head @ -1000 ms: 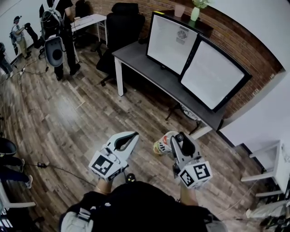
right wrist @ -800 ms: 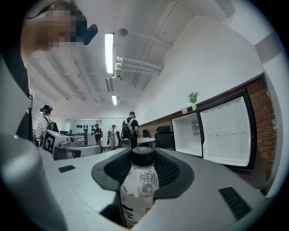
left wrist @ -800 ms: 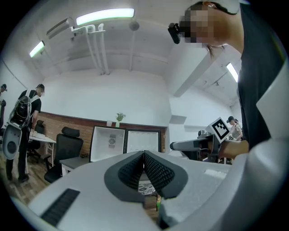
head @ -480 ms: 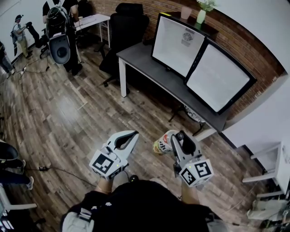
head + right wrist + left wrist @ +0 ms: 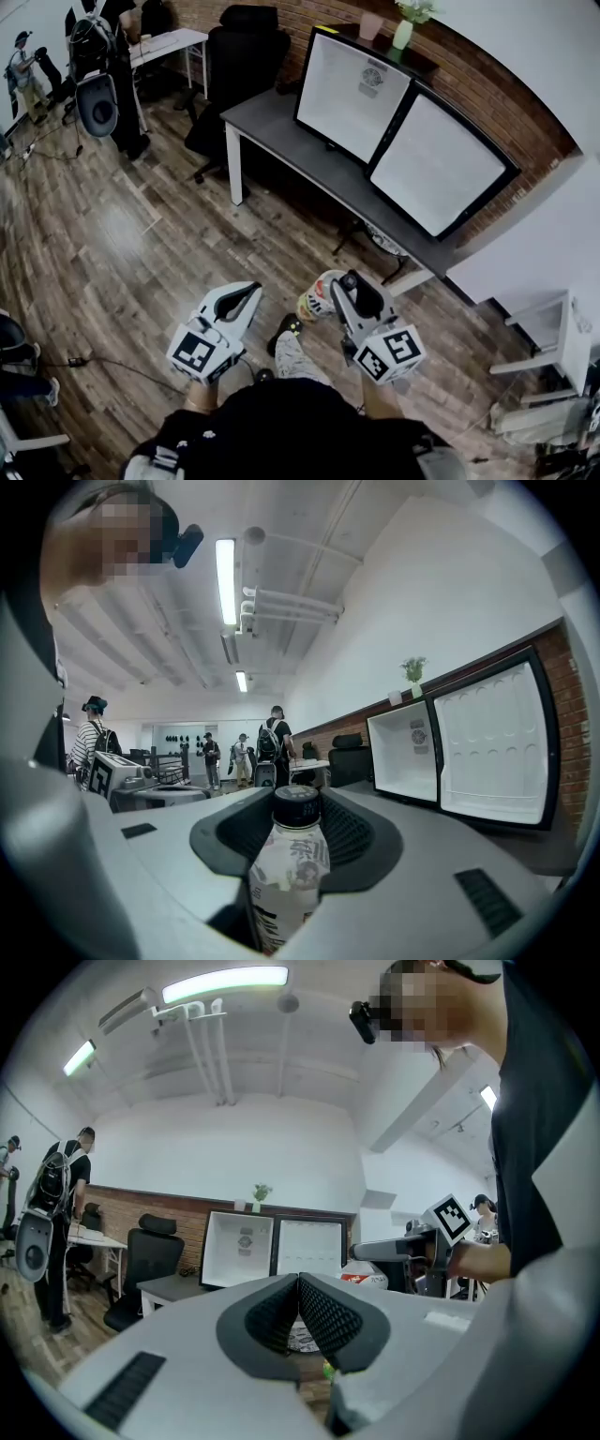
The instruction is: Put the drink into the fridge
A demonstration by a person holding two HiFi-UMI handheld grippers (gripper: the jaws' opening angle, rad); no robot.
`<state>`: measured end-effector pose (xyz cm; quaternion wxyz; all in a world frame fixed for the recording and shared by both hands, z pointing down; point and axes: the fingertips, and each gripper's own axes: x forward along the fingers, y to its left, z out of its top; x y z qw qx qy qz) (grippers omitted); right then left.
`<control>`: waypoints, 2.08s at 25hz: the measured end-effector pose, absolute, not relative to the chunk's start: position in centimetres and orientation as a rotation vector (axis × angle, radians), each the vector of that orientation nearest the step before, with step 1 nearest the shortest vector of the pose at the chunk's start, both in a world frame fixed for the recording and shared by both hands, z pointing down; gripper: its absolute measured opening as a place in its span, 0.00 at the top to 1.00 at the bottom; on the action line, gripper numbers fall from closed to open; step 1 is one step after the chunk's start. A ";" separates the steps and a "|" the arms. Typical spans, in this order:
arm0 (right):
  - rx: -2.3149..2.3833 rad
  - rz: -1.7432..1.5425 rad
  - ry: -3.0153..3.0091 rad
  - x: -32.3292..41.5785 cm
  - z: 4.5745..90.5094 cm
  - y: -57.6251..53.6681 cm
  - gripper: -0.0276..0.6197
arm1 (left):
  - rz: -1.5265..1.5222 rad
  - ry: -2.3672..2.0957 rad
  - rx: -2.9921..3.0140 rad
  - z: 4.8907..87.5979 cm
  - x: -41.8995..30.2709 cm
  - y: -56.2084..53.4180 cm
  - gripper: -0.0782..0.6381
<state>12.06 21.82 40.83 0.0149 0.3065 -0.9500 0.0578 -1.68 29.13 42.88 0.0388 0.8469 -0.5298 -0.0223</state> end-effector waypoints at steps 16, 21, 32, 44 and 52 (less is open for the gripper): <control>0.870 0.175 -3.001 7.2 40.8 9.7 0.73 | -0.045 -1.749 2.528 42.8 -7.0 18.4 0.89; 0.875 0.180 -3.008 7.3 41.0 5.5 0.73 | -0.016 -1.754 2.536 42.7 -7.2 14.1 0.89; 0.882 0.232 -3.023 7.1 41.4 -2.0 0.73 | 0.008 -1.730 2.551 41.7 -7.4 6.3 0.89; 0.917 0.222 -3.025 7.8 42.5 -8.0 0.73 | 0.048 -1.682 2.610 41.7 -6.1 -1.0 0.89; 0.941 0.232 -3.018 8.0 43.0 -10.1 0.73 | 0.065 -1.644 2.609 42.4 -5.7 -3.3 0.89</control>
